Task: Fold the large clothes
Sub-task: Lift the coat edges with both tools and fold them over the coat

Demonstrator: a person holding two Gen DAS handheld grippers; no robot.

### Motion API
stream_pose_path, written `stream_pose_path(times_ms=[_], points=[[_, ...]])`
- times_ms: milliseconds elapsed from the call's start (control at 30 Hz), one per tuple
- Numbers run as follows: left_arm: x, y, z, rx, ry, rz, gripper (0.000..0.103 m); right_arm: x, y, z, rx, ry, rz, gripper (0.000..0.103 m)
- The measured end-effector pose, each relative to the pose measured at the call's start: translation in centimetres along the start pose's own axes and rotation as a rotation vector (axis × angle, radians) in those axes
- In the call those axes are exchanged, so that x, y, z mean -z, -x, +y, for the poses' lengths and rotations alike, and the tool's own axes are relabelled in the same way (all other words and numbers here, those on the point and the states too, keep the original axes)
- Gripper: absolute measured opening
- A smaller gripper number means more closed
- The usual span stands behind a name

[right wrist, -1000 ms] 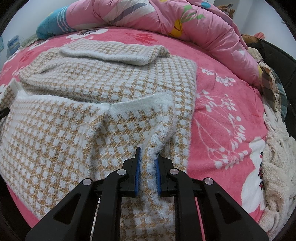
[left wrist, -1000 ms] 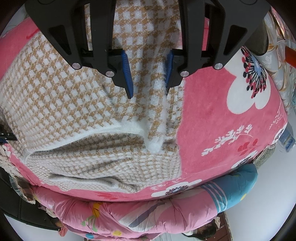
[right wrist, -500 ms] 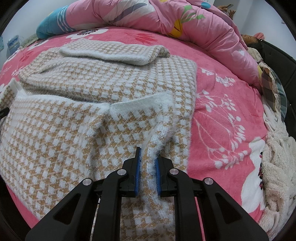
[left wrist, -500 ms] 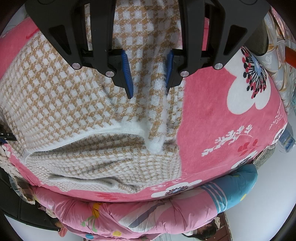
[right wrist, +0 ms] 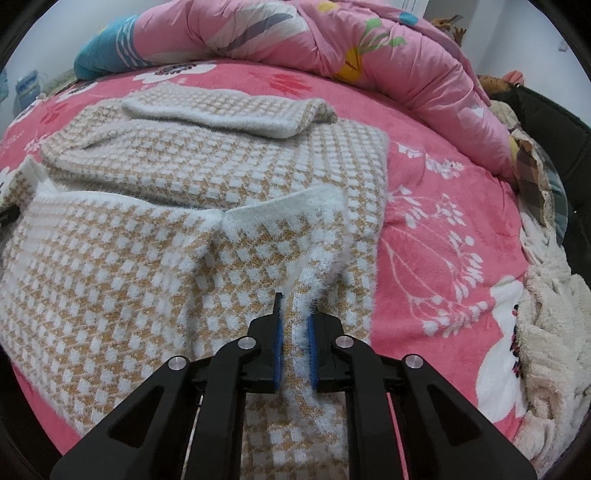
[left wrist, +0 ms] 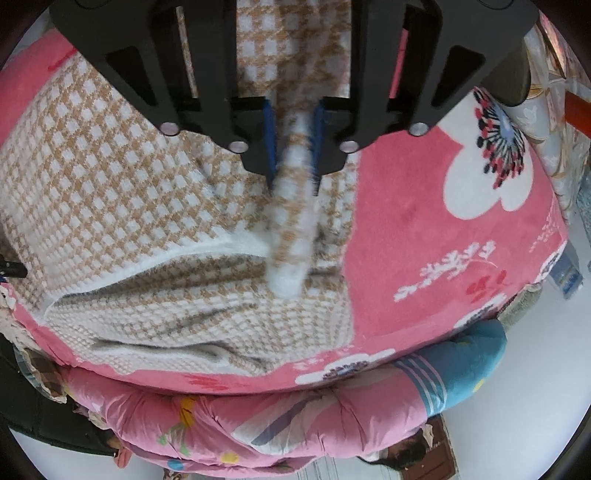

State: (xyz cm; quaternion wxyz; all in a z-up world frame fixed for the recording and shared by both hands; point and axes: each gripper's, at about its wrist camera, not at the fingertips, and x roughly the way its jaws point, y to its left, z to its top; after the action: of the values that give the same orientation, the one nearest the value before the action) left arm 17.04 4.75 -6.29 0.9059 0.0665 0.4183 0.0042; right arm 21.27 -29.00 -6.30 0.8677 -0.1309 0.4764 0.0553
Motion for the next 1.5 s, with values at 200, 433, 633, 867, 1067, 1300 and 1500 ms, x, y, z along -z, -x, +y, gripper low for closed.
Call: stream_pose_path(times_ms=[200,433,633,867,1067,1300,1500], points=[[1.1,3.2,3.7,0.004,0.015,-0.055,0.01,0.7,2.7,-0.3,0.049,0.03,-0.086,0.008],[4.0,9.5,7.1,-0.009,0.033,-0.145,0.008,1.7,5.8,-2.1,0.065,0.022,-0.178,0.008],[5.1,13.1,9.2,0.001,0.072,-0.236,0.008,1.9,8.2,-3.2,0.062,-0.011,-0.259,0.008],[5.5,18.0,9.4,-0.002,0.077,-0.335,0.007,1.0,11.3,-3.7,0.057,-0.035,-0.363,0.008],[3.2,18.4,10.0,-0.011,0.058,-0.39,0.007,-1.6,12.2,-4.1,0.061,-0.037,-0.427,0.008],[-3.2,15.2,9.5,-0.012,0.058,-0.405,0.007,-9.1,10.0,-6.4,0.059,-0.055,-0.464,0.008],[-16.8,2.2,4.0,0.009,0.038,-0.335,0.008,-17.2,3.6,-7.8,0.06,-0.096,-0.401,0.008]])
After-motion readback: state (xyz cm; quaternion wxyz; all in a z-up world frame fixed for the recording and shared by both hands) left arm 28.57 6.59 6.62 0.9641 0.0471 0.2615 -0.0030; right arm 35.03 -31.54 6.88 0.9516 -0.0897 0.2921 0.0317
